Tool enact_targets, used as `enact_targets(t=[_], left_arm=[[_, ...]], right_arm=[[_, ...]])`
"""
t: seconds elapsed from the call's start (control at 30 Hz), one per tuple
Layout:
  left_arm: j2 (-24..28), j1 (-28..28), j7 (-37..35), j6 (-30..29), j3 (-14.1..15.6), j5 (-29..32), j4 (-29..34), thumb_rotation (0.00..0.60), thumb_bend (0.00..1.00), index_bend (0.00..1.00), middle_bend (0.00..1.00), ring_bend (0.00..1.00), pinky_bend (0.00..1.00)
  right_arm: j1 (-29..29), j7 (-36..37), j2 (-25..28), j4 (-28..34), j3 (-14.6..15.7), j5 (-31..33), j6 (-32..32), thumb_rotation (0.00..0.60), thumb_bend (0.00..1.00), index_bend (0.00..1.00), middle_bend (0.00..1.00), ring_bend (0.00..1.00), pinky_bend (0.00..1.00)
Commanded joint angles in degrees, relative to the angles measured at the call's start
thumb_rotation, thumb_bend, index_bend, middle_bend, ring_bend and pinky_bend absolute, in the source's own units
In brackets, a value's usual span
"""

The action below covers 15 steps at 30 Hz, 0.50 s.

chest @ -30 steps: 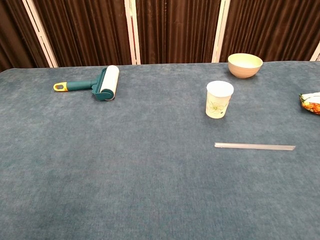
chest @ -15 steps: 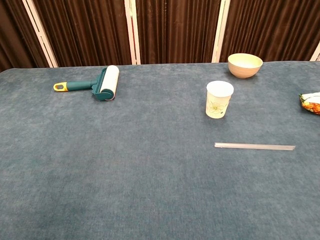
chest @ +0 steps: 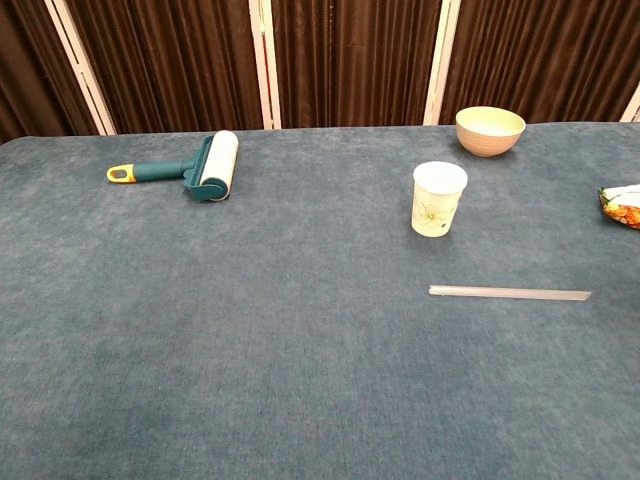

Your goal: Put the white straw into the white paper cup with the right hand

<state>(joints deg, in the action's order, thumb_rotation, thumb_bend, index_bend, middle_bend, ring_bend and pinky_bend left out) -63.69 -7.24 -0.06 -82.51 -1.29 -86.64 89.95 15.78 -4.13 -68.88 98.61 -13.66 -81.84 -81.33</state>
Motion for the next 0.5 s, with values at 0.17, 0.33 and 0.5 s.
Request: enact_targets(t=[0.17, 0.33, 0.5], left_arm=[[0.1, -0.1, -0.5, 0.1, 0.0, -0.1, -0.2, 0.600, 0.18, 0.03, 0.00, 0.00, 0.00], [0.1, -0.1, -0.4, 0.3, 0.0, 0.0, -0.1, 0.600, 0.18, 0.03, 0.00, 0.00, 0.00], [0.1, -0.3, -0.2, 0.5, -0.1, 0.2, 0.0, 0.600, 0.18, 0.03, 0.00, 0.00, 0.00]], right_arm=[[6.3, -12.4, -5.2, 8.0, -1.3, 9.1, 8.1, 0.600, 0.12, 0.43, 1.00, 0.90, 0.87], [8.7, -18.2, -9.0, 8.2, -1.3, 13.7, 9.7, 0.600, 0.13, 0.48, 1.00, 0.90, 0.87], [10.5, -23.0, -14.4, 6.3, -0.8, 17.7, 10.0, 0.600, 0.13, 0.54, 1.00, 0.91, 0.87]])
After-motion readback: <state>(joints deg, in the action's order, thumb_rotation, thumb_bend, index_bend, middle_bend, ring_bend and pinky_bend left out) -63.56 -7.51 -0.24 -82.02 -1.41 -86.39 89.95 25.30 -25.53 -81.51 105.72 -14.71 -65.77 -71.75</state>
